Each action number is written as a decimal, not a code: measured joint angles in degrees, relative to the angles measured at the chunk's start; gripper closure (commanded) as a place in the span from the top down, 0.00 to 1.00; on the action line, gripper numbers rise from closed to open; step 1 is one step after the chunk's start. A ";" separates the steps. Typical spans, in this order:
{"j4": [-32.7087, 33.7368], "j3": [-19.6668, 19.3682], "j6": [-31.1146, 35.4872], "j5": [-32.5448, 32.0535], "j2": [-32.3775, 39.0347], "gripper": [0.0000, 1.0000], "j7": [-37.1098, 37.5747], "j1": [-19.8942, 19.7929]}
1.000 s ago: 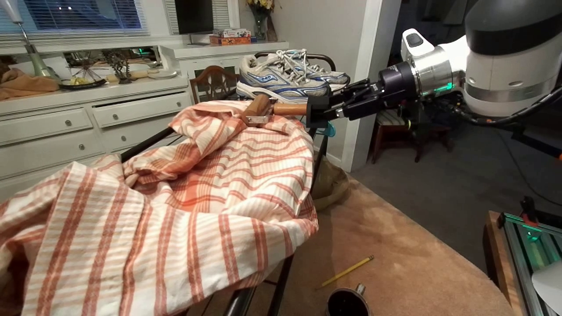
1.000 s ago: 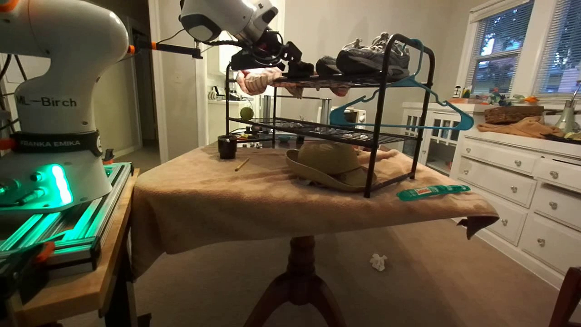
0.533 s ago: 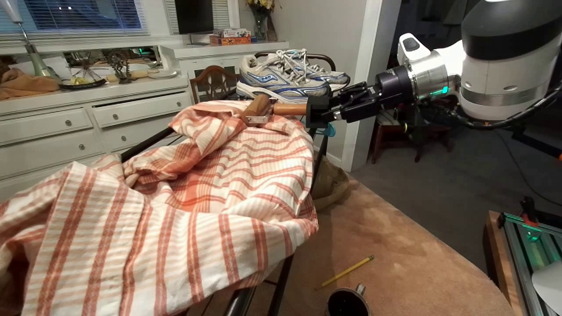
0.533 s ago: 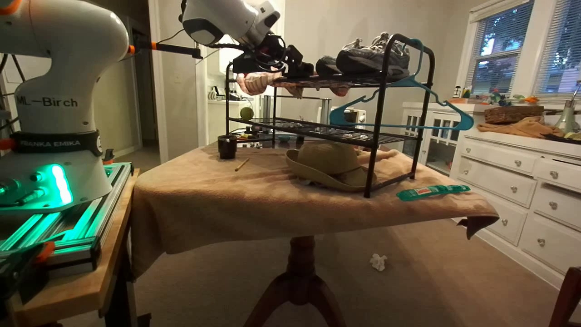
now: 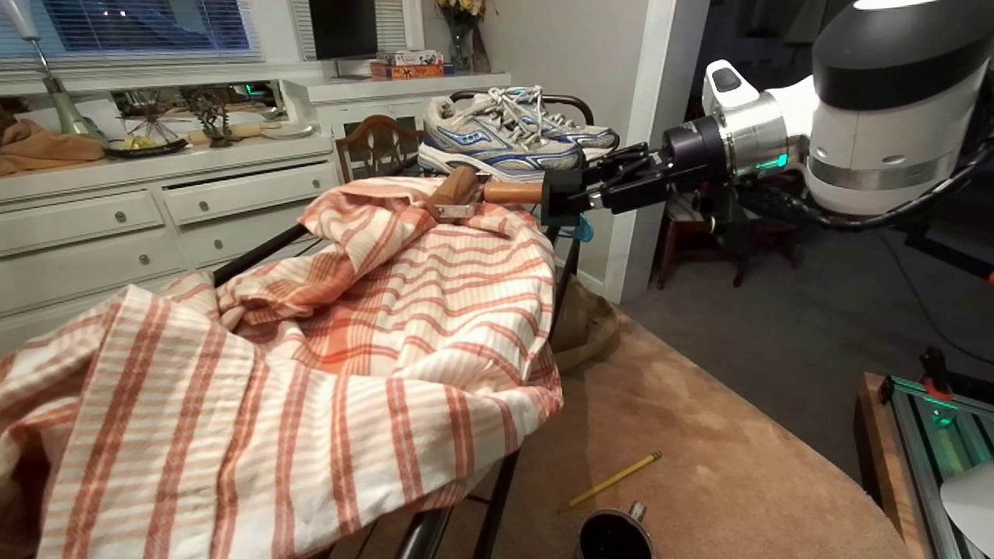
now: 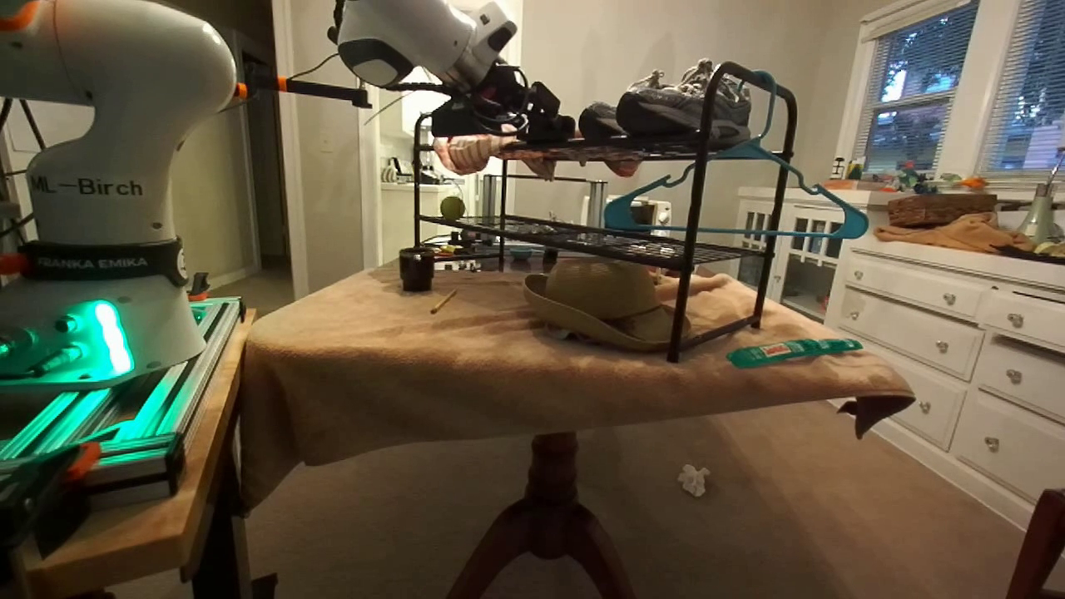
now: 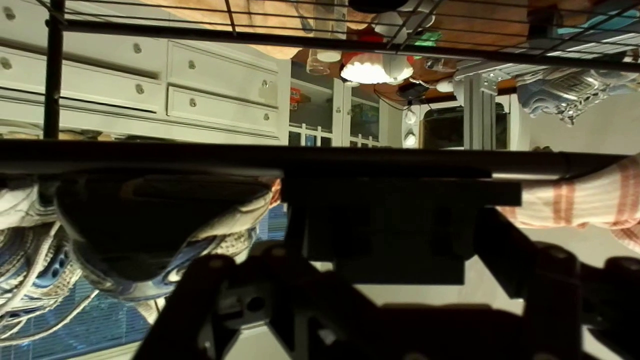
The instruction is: Use the wooden roller to roll over the sneakers.
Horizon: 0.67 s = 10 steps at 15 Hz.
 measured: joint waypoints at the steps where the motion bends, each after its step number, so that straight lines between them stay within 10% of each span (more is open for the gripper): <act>1: 0.00 -0.10 0.01 -0.19 -0.08 0.86 -0.02 0.00; 5: 0.00 -0.29 0.02 -0.57 -0.10 0.77 -0.02 0.17; 10: 0.00 -0.90 0.23 -1.74 -0.17 0.35 -0.02 1.18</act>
